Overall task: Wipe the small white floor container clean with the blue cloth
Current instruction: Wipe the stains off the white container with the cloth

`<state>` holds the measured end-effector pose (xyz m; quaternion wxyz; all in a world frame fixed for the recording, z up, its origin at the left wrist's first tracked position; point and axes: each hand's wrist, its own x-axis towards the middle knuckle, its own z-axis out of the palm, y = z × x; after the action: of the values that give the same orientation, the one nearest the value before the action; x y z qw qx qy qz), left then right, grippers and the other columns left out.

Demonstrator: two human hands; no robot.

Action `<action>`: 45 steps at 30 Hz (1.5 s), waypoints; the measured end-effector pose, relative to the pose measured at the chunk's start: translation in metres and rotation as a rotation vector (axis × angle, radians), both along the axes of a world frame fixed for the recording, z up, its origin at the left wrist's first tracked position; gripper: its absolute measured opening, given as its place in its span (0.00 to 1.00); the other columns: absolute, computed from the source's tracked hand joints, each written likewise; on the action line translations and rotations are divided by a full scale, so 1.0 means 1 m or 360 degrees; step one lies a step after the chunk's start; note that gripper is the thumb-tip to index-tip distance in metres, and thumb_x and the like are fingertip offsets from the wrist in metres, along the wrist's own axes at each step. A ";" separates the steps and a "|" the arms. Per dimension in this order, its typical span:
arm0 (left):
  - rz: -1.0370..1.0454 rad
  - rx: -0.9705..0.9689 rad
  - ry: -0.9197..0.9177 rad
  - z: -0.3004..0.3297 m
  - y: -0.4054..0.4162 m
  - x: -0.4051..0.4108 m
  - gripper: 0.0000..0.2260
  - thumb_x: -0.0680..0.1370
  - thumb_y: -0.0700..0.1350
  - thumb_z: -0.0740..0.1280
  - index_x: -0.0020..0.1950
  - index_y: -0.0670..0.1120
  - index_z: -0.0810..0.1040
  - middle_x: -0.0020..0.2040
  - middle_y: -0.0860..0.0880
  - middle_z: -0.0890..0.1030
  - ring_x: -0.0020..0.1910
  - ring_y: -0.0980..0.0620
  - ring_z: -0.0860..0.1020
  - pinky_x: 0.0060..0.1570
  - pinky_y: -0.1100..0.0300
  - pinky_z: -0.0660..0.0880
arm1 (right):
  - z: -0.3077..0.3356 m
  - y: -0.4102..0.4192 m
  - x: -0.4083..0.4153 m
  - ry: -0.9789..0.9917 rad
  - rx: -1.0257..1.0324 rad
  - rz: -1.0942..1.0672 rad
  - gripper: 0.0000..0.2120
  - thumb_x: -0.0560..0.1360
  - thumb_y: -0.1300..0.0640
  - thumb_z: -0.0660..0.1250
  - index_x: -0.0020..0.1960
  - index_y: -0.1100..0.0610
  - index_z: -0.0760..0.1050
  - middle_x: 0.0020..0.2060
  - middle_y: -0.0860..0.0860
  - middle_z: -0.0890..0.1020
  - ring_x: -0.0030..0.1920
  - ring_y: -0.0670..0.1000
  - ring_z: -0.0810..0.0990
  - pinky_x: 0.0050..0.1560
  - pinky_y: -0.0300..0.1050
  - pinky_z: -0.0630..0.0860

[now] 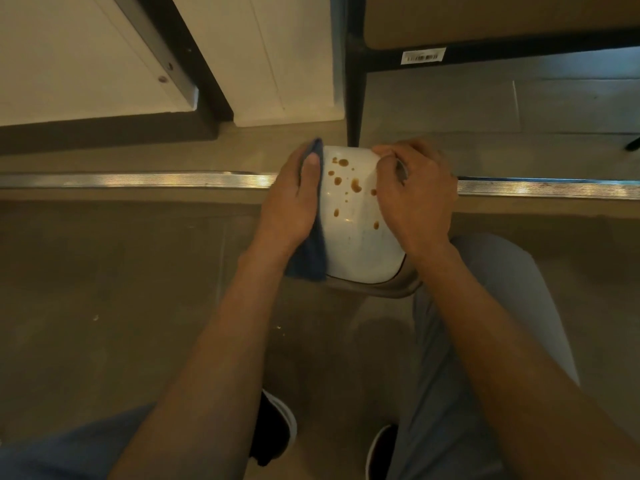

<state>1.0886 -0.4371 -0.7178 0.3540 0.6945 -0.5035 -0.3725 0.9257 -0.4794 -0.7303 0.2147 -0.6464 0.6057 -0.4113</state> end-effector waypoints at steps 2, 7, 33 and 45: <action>-0.0075 0.0185 -0.0104 0.015 -0.030 0.002 0.19 0.86 0.59 0.50 0.70 0.53 0.71 0.55 0.53 0.79 0.56 0.55 0.77 0.53 0.58 0.73 | 0.001 0.000 0.000 0.0015 0.0015 0.0000 0.17 0.77 0.48 0.57 0.54 0.49 0.83 0.51 0.48 0.82 0.52 0.49 0.77 0.56 0.59 0.75; -0.0044 0.0155 -0.0126 0.011 -0.042 -0.004 0.17 0.86 0.57 0.50 0.61 0.53 0.75 0.49 0.53 0.80 0.50 0.56 0.78 0.46 0.58 0.73 | 0.001 -0.001 0.000 0.0010 0.0052 -0.0020 0.18 0.77 0.46 0.55 0.54 0.50 0.82 0.51 0.48 0.82 0.51 0.50 0.78 0.55 0.59 0.76; -0.0176 0.0074 -0.0309 0.028 -0.058 0.018 0.09 0.85 0.54 0.60 0.52 0.55 0.78 0.46 0.56 0.78 0.43 0.63 0.74 0.40 0.70 0.69 | 0.002 -0.006 0.005 0.0023 -0.0001 -0.0058 0.17 0.78 0.48 0.56 0.53 0.50 0.83 0.49 0.47 0.81 0.49 0.49 0.79 0.53 0.59 0.77; -0.0568 0.0068 -0.0287 0.027 -0.057 0.039 0.09 0.85 0.51 0.60 0.59 0.55 0.79 0.58 0.56 0.74 0.51 0.71 0.71 0.53 0.71 0.67 | 0.006 -0.006 0.008 0.0051 0.0042 -0.0082 0.14 0.78 0.51 0.59 0.53 0.50 0.82 0.50 0.47 0.81 0.50 0.47 0.77 0.56 0.56 0.75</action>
<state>1.1276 -0.4942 -0.6913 0.2210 0.6321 -0.6404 -0.3762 0.9335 -0.4856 -0.7248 0.2028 -0.6343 0.6309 -0.3982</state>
